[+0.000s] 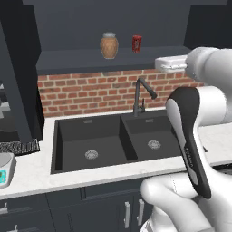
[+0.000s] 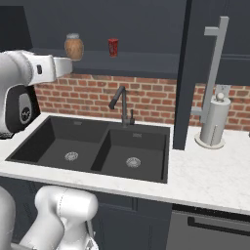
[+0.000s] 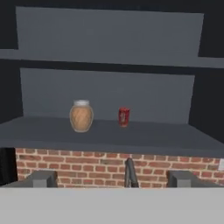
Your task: Pick the honey bottle and place it on the digital scale for weighing, and close the cabinet.
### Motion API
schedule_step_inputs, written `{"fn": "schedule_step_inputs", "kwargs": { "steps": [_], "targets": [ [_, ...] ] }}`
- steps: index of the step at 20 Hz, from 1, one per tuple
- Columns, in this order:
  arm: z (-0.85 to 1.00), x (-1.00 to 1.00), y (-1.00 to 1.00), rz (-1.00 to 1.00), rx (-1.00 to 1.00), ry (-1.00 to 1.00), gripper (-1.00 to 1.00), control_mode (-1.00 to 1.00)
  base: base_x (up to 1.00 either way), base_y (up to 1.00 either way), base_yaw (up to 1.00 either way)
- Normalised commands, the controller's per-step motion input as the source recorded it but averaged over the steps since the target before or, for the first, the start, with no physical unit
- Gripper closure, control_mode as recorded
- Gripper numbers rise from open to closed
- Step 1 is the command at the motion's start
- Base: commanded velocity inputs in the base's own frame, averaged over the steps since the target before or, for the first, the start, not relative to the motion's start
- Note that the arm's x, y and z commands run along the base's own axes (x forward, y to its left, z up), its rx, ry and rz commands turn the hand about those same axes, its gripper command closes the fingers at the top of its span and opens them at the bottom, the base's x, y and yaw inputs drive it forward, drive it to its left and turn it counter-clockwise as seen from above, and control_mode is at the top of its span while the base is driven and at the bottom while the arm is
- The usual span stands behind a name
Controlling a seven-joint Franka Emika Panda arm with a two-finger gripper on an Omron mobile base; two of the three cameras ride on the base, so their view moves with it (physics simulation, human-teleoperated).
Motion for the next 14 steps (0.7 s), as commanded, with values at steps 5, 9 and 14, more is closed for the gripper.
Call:
{"fn": "schedule_step_inputs", "kwargs": {
  "steps": [5,9,14],
  "targets": [
    [0.37,0.01,0.1,0.01,0.0,-0.32,-1.0,-1.0,0.0,0.0,0.0],
    [0.5,0.0,0.03,0.03,-0.01,-0.11,-1.0,-1.0,0.0,0.0,0.0],
    [0.44,0.0,0.1,0.02,-0.02,0.06,-1.0,-1.0,0.0,0.0,0.0]
  ]
}}
